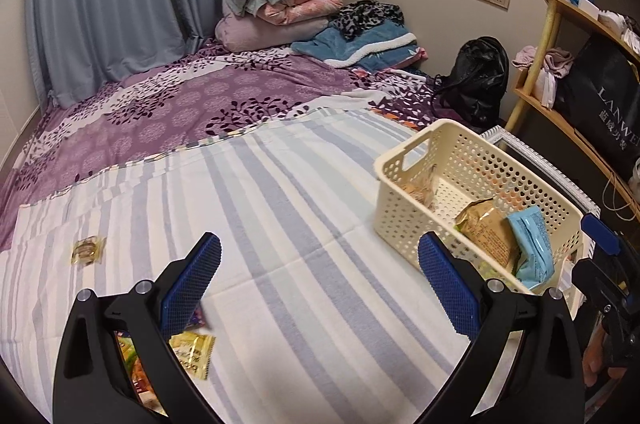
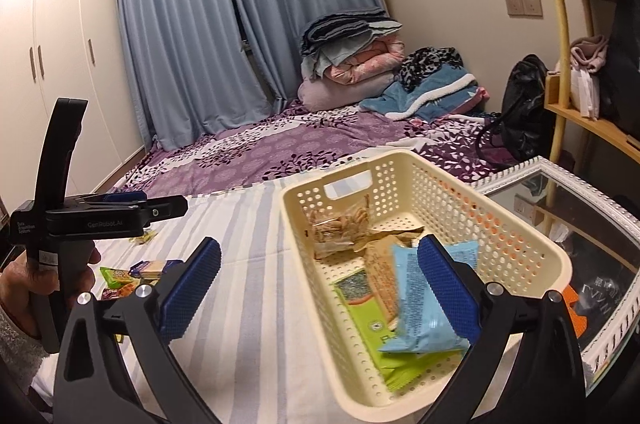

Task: Organize snacks
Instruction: 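Withdraw both tools from the basket back toward the snack pile, then move the left tool toward the green MOKA snack pack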

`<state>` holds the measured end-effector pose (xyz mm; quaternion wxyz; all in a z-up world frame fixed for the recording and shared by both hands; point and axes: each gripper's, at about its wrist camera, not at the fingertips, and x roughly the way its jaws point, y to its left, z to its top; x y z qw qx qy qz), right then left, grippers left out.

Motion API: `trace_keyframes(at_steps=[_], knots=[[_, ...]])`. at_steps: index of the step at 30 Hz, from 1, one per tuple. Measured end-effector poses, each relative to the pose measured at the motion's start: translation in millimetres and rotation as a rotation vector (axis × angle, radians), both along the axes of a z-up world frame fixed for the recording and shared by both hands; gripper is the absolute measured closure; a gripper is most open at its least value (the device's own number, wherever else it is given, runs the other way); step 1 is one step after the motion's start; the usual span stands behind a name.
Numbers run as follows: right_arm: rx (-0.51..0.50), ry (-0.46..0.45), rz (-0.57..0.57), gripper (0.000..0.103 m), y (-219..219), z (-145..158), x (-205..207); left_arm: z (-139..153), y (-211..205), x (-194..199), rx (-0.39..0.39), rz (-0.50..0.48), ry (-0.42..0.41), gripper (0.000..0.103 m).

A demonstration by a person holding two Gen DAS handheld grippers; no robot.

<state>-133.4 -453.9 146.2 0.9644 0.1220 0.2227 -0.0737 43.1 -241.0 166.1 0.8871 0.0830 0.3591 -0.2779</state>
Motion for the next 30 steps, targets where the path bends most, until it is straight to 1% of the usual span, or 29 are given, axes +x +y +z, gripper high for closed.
trace_keyframes(at_steps=[4, 8, 15, 20, 30], knots=[[-0.006, 0.009, 0.04, 0.005, 16.4, 1.0, 6.3, -2.7, 26.9, 4.7, 0.002, 0.044, 0.009, 0.003], [0.0, 0.021, 0.079, 0.005, 33.2, 0.5, 12.7, -9.4, 56.4, 7.7, 0.022, 0.092, 0.008, 0.003], [0.012, 0.069, 0.15, 0.005, 64.5, -10.4, 21.3, -27.8, 114.7, 16.2, 0.046, 0.196, 0.051, 0.003], [0.003, 0.087, 0.192, 0.005, 82.4, -11.9, 27.7, -33.6, 152.4, 21.7, 0.051, 0.268, 0.067, 0.003], [0.008, 0.128, 0.256, 0.005, 108.0, -21.3, 41.0, -44.5, 202.0, 33.8, 0.048, 0.358, 0.099, 0.003]])
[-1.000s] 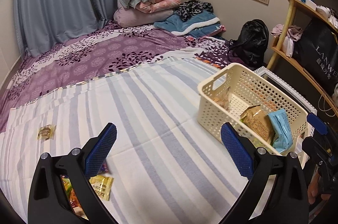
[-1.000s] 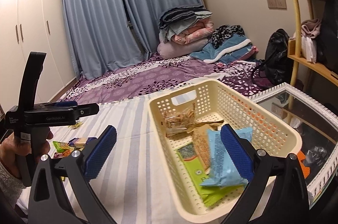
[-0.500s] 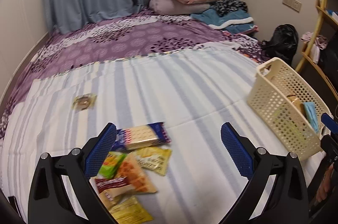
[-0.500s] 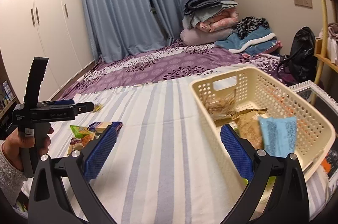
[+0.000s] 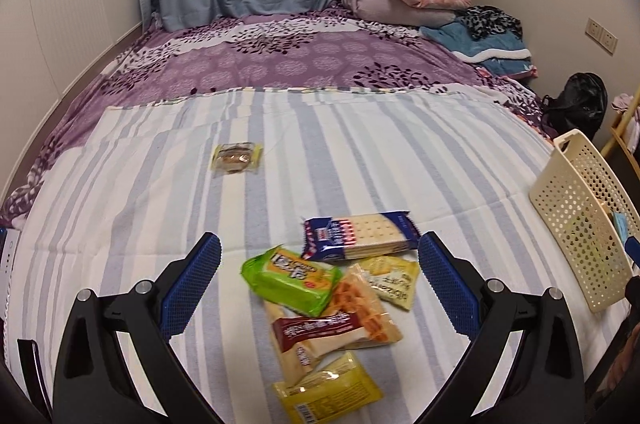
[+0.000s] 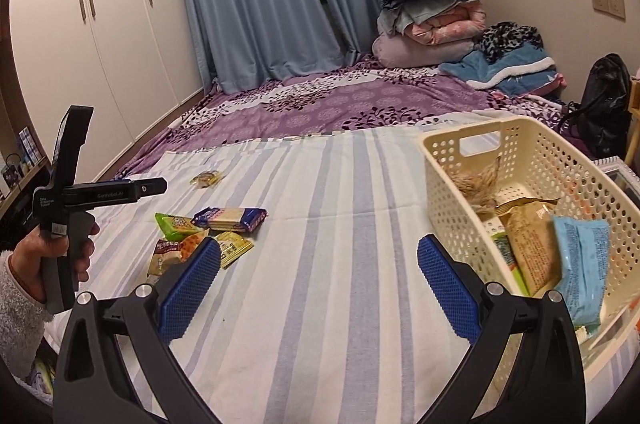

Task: Organize snacks
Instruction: 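Move the left tool toward the green MOKA snack pack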

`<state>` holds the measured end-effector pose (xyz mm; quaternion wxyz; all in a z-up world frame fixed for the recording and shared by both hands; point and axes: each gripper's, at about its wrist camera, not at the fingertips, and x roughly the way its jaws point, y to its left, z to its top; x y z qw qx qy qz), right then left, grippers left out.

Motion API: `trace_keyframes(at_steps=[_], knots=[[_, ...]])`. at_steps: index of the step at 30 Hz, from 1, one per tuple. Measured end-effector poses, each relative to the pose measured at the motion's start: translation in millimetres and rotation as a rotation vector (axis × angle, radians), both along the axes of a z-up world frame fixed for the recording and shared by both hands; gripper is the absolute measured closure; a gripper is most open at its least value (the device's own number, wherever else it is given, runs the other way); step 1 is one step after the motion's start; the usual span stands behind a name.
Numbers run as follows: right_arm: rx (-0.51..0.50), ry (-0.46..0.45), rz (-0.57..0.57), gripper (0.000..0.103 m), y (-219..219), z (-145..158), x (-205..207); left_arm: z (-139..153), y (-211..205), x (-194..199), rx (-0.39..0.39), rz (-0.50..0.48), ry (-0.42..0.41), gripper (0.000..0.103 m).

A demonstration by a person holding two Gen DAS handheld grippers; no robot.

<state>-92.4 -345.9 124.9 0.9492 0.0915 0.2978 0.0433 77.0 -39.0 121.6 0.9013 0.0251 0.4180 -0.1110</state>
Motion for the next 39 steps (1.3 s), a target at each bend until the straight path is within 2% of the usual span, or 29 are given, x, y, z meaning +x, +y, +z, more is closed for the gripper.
trace_keyframes(at_steps=[6, 12, 24, 29, 33, 36, 39], knots=[[0.007, 0.028, 0.04, 0.005, 11.9, -6.4, 5.7, -21.0, 17.1, 9.7, -0.007, 0.031, 0.057, 0.003], [0.004, 0.055, 0.07, 0.005, 22.6, -13.1, 10.2, -47.4, 21.1, 19.0, 0.042, 0.03, 0.111, 0.003], [0.011, 0.094, 0.077, 0.005, 30.5, -25.0, 19.2, -79.1, 6.1, 30.1, 0.15, -0.104, 0.163, 0.003], [0.012, 0.104, 0.077, 0.005, 31.7, -26.7, 25.5, -83.0, 11.6, 38.8, 0.138, -0.1, 0.172, 0.003], [0.009, 0.111, 0.083, 0.005, 35.0, -28.9, 30.1, -90.8, 20.7, 43.7, 0.162, -0.076, 0.183, 0.003], [0.008, 0.117, 0.085, 0.005, 35.9, -29.9, 32.8, -92.5, 34.4, 44.7, 0.12, -0.061, 0.191, 0.003], [0.009, 0.125, 0.09, 0.005, 38.3, -31.7, 36.1, -94.3, 46.5, 46.3, 0.12, -0.042, 0.19, 0.003]])
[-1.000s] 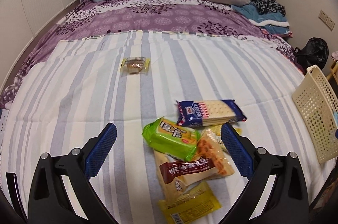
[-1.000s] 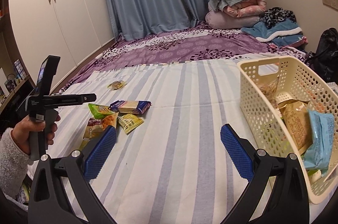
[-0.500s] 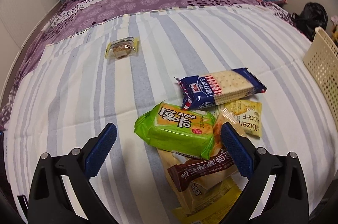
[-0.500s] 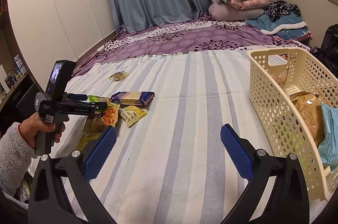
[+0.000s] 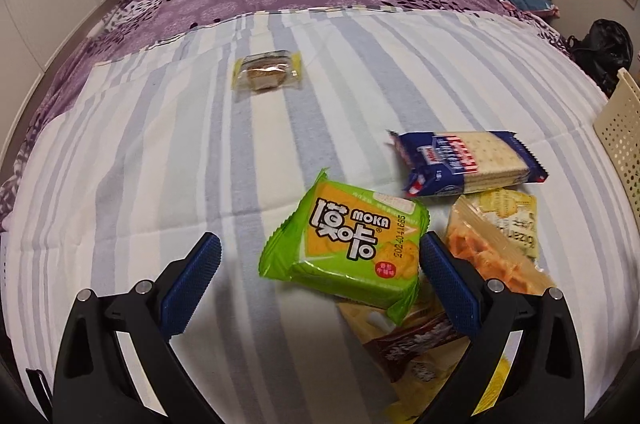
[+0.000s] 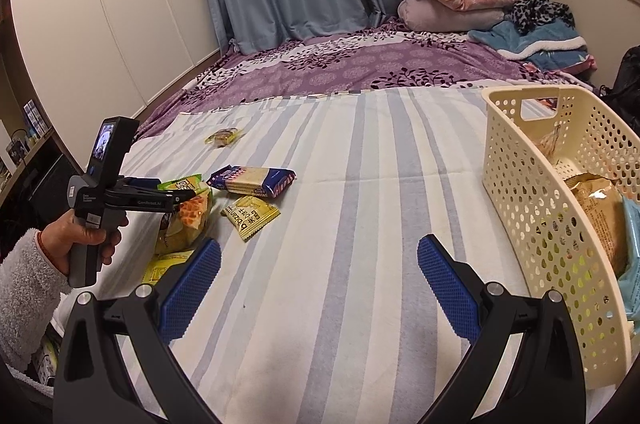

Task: Organize snacks
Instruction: 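Move the left tool toward the green MOKA snack pack, then close the left tool on the green MOKA pack and lift it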

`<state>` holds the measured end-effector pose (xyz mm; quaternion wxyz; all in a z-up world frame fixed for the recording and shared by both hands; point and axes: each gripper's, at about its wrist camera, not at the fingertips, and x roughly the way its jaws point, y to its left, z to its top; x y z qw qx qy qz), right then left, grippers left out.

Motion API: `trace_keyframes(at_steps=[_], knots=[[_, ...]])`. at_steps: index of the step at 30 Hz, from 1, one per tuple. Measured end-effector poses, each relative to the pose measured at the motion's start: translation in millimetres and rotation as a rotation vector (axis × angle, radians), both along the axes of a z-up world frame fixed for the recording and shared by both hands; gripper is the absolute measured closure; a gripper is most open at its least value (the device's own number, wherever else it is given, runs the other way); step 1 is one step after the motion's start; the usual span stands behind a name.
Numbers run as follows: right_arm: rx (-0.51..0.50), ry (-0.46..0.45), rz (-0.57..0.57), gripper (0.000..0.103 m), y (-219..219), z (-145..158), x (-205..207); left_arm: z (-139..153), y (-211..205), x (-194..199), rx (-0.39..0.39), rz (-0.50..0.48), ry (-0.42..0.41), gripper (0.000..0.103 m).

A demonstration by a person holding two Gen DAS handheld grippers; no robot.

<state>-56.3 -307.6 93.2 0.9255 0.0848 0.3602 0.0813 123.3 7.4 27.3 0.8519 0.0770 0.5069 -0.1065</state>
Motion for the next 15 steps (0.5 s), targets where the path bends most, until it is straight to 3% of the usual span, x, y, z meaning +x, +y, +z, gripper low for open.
trace_keyframes(at_steps=[5, 8, 15], knots=[[0.0, 0.01, 0.019, 0.005, 6.2, -2.4, 6.1, -9.1, 13.1, 1.4, 0.09, 0.017, 0.002, 0.003], [0.001, 0.017, 0.028, 0.005, 11.2, -4.6, 9.9, -8.7, 17.2, 1.3, 0.08, 0.008, 0.004, 0.003], [0.002, 0.028, 0.045, 0.005, 20.3, -8.4, 14.9, -7.2, 0.3, 11.1, 0.122, -0.109, -0.02, 0.003]])
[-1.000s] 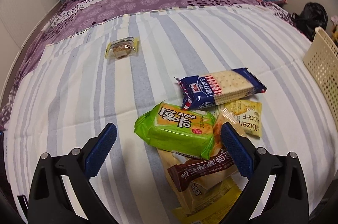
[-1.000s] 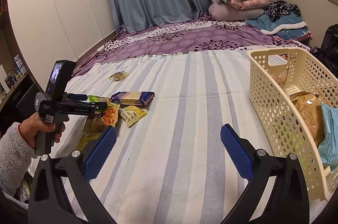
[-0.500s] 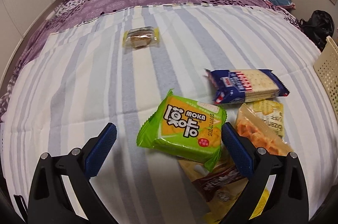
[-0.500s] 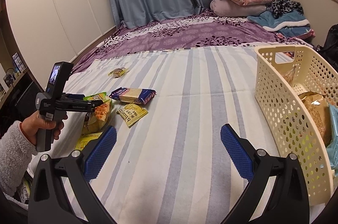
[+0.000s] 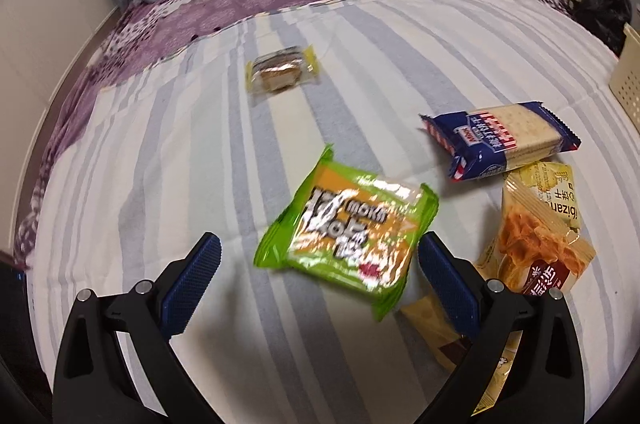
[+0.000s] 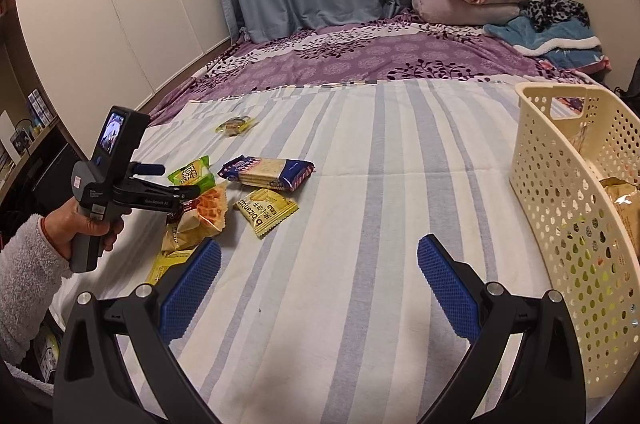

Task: Organize snacks
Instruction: 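Close the left tool on the green MOKA pack and lift it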

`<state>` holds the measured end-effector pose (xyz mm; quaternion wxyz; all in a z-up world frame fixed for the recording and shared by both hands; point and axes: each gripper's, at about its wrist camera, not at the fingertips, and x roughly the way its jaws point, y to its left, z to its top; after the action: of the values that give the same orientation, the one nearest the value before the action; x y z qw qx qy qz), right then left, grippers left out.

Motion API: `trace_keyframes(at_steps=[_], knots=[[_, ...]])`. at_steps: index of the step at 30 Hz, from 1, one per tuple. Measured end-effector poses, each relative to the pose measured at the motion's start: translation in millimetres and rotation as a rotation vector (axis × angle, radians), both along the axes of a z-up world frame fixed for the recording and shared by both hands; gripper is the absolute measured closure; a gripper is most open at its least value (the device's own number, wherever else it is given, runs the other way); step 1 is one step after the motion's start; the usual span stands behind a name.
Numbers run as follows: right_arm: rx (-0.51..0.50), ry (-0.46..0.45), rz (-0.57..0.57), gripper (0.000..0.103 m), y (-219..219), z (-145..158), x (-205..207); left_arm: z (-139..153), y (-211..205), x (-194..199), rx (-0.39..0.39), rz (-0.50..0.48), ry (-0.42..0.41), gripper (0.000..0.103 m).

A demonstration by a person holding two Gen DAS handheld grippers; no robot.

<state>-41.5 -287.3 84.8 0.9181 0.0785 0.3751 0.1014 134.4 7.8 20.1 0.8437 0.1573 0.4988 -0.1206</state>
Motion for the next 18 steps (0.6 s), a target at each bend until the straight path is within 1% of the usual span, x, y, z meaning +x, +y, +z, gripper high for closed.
trace_keyframes(at_steps=[2, 7, 9, 10, 14, 18], knots=[[0.0, 0.005, 0.004, 0.005, 2.7, -0.8, 0.7, -0.5, -3.3, 4.8, -0.007, -0.029, 0.004, 0.003], [-0.003, 0.026, 0.027, 0.005, 14.6, -6.6, 2.9, -3.6, -2.2, 13.0, -0.047, -0.035, 0.027, 0.004], [-0.003, 0.033, 0.039, 0.005, 19.3, -8.3, 3.7, -6.0, -0.4, 12.2, -0.091, -0.053, 0.048, 0.019], [-0.004, 0.036, 0.046, 0.005, 22.8, -9.5, 4.3, -7.5, 0.3, 11.6, -0.117, -0.065, 0.066, 0.029], [-0.01, 0.046, 0.072, 0.005, 33.1, -13.0, 7.3, -8.4, 3.6, 7.3, -0.125, -0.06, 0.05, 0.034], [-0.013, 0.059, 0.106, 0.005, 43.6, -16.0, 16.6, -5.9, 12.3, 2.9, -0.133, -0.022, 0.037, 0.036]])
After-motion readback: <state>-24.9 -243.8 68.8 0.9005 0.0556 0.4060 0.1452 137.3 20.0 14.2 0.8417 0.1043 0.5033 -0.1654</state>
